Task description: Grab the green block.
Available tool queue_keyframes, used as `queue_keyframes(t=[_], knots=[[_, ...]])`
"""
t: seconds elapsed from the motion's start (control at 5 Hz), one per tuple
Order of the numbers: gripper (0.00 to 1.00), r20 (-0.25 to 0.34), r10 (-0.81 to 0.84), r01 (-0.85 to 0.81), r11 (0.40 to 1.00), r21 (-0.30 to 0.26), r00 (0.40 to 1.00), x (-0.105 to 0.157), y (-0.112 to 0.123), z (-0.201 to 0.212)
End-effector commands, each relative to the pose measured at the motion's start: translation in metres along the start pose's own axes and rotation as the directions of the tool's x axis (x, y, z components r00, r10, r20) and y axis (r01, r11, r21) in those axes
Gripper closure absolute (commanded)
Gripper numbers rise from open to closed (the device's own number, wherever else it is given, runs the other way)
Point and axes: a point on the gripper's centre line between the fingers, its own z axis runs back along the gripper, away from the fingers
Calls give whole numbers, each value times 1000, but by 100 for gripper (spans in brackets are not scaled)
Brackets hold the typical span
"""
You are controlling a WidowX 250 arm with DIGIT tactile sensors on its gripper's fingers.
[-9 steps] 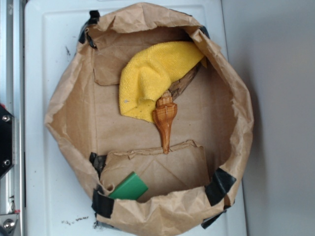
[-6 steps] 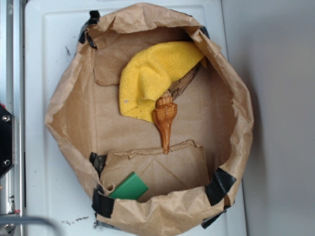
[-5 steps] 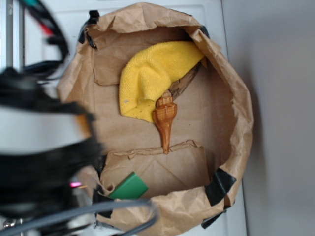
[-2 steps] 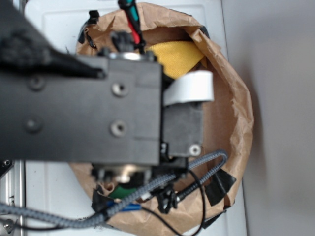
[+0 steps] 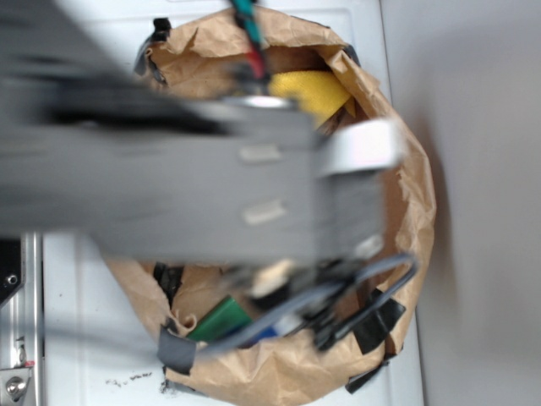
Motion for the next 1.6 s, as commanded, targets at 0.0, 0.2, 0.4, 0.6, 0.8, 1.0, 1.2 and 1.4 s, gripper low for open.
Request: queue_keyframes(t=[0.0, 0.2, 0.4, 0.6, 0.8, 1.0, 1.2, 1.4], knots=[[0, 16, 73, -73, 997, 22, 997, 25, 14, -55], [0, -9, 12, -13, 997, -72, 1000, -26, 14, -50], [0, -29, 5, -10, 988, -155, 1000, -54, 11, -38], [0, -23, 2, -5, 987, -161, 1000, -58, 9, -20], [0, -23, 2, -5, 987, -161, 1000, -58, 9, -20], [0, -23, 2, -5, 987, -161, 1000, -58, 9, -20], [0, -23, 2, -5, 987, -161, 1000, -58, 9, -20], [0, -13, 15, -17, 970, -242, 1000, -67, -2, -30]])
